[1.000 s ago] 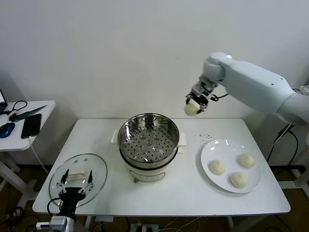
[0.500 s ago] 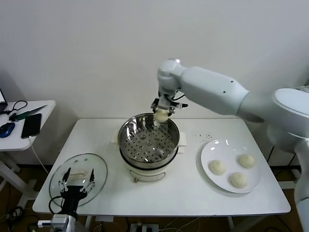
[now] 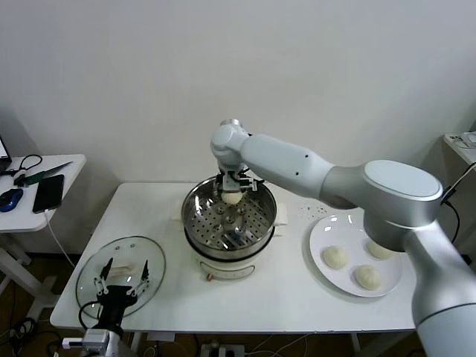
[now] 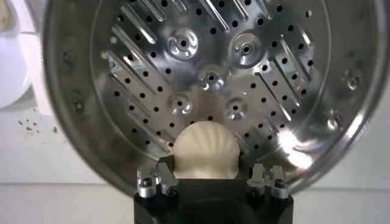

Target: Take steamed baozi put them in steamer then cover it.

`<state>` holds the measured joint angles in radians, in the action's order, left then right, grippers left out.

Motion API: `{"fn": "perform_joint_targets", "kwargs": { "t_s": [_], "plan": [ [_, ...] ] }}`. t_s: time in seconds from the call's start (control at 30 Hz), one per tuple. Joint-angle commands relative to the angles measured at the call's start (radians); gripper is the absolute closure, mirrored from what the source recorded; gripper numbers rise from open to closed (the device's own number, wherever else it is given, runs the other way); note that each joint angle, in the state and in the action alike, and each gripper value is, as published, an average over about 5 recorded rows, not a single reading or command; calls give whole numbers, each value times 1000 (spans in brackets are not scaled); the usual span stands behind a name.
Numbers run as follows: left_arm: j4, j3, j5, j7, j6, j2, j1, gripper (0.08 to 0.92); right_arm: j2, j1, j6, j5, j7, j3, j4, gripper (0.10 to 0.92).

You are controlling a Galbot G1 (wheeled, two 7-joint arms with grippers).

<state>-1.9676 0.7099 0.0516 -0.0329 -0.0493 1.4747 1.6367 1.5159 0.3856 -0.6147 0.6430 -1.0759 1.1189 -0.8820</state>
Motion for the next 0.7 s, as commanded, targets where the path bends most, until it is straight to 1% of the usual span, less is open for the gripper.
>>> {"fn": "perform_joint_targets", "kwargs": {
  "t_s": [0.03, 0.17, 0.33, 0.43, 0.53, 0.7],
  "plan": [
    [3, -1, 0, 0, 4, -9, -7, 177, 50, -53, -25, 69, 14, -8, 59, 346],
    [4, -1, 0, 0, 2, -8, -4, 177, 47, -53, -21, 74, 20, -10, 60, 336],
    [6, -2, -1, 1, -1, -8, 2, 177, 44, -47, -6, 51, 21, -12, 68, 237],
    [5, -2, -1, 2, -1, -8, 4, 177, 35, -28, -14, 27, 14, -24, 51, 208],
    [3, -2, -1, 3, -1, -8, 6, 177, 9, 6, -22, -7, -2, -33, 15, 203],
    [-4, 0, -1, 3, -2, -8, 14, 177, -92, 94, -14, -127, -47, -18, -98, 202]
  ]
}}
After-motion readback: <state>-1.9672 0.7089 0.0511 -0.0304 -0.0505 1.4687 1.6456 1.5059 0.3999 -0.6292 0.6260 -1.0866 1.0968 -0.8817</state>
